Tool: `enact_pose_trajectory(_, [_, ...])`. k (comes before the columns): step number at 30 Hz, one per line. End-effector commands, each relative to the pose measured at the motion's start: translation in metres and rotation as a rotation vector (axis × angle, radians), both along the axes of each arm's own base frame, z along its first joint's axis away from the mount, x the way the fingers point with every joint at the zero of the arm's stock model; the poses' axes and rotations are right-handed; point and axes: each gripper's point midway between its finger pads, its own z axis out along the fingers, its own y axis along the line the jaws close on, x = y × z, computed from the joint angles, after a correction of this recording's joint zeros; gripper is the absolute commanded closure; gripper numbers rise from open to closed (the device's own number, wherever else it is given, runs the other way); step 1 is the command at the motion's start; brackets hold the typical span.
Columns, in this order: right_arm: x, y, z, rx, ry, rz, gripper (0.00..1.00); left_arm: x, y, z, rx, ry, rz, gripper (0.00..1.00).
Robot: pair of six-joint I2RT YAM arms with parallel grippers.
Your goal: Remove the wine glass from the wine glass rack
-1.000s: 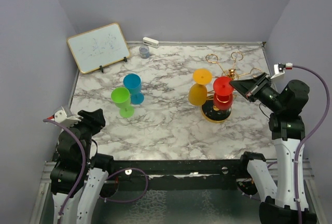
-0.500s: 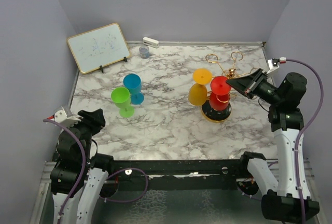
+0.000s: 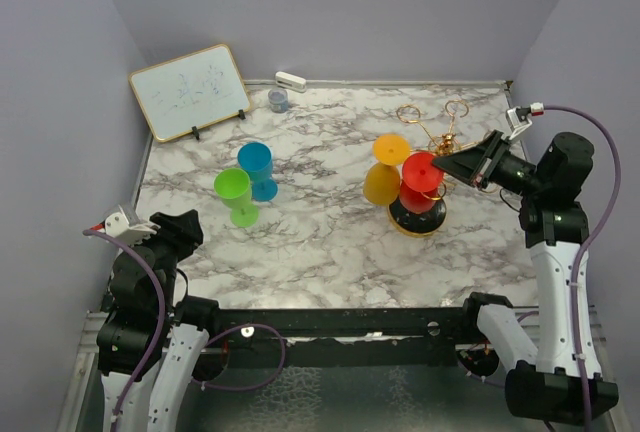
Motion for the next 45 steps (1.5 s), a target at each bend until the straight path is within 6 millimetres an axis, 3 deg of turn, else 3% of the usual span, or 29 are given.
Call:
enact_pose_trajectory(1, [-0.012, 0.007, 0.008, -0.007, -0.027, 0.081, 0.99, 0.004, 0.0, 0.001, 0.003, -0.008, 0.003, 0.47])
enact_pose_trajectory(22, [-0.02, 0.021, 0.02, 0.009, -0.022, 0.172, 0.98, 0.004, 0.0, 0.002, 0.002, -0.008, 0.003, 0.47])
enact_pose_trajectory(35, [-0.058, 0.041, 0.031, 0.049, -0.024, 0.335, 0.98, 0.004, 0.0, 0.002, 0.002, -0.008, 0.001, 0.47])
enact_pose_trajectory(40, [-0.077, 0.05, 0.053, 0.086, -0.076, 0.438, 0.98, 0.004, 0.0, 0.002, 0.003, -0.008, 0.0, 0.48])
enact_pose_trajectory(45, [-0.097, 0.056, 0.103, 0.085, -0.235, 0.539, 0.99, 0.004, -0.001, 0.002, 0.004, -0.009, -0.001, 0.47])
